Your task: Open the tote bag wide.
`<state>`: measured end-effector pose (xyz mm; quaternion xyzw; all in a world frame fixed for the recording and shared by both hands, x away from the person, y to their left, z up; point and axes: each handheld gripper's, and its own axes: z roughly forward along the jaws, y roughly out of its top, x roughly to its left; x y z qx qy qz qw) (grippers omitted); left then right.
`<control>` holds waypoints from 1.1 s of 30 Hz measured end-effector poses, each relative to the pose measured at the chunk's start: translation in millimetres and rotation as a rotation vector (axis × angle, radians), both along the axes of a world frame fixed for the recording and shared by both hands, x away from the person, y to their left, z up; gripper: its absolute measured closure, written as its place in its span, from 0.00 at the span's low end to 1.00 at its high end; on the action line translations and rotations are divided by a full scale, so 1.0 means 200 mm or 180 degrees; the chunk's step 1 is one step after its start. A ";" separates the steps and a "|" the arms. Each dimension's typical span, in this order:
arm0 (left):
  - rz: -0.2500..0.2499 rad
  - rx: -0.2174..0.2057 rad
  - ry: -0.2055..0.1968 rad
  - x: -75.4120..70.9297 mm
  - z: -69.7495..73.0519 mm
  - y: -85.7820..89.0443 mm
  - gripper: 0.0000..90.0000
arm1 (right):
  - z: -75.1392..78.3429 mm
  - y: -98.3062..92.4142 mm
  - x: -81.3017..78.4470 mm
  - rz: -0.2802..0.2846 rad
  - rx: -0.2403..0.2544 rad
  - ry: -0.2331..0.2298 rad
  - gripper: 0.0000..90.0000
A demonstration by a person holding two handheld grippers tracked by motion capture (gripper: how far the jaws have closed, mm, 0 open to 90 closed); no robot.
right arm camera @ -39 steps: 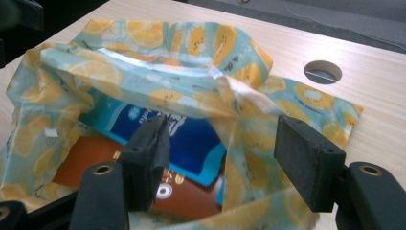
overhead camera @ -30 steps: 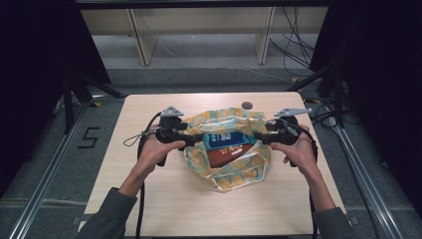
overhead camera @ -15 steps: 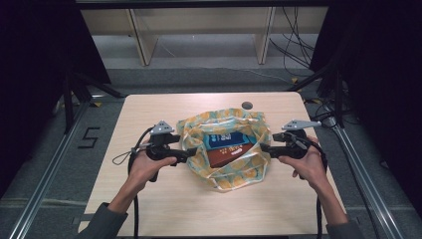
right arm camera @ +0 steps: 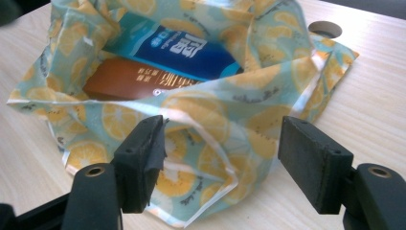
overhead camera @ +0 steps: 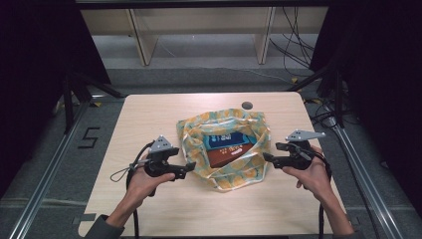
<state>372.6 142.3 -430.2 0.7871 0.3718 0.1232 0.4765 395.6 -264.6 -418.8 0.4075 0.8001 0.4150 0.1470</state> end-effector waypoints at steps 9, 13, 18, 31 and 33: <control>0.0026 0.0089 -0.0120 -0.14 -0.08 0.02 0.18 | -0.05 -0.02 -0.07 0.0002 -0.0011 0.0004 0.36; 0.0026 0.0074 -0.0113 -0.19 -0.11 0.04 0.18 | -0.08 -0.04 -0.09 0.0041 -0.0052 0.0018 0.36; -0.0032 0.0185 -0.0148 -0.22 -0.15 0.06 0.17 | -0.10 -0.04 -0.13 0.0043 -0.0049 0.0040 0.36; -0.0029 0.0154 -0.0123 -0.27 -0.24 0.06 0.17 | -0.17 -0.03 -0.25 0.0152 -0.0081 0.0043 0.32; -0.0039 0.0145 -0.0110 -0.28 -0.25 0.06 0.17 | -0.18 -0.03 -0.26 0.0144 -0.0101 0.0039 0.32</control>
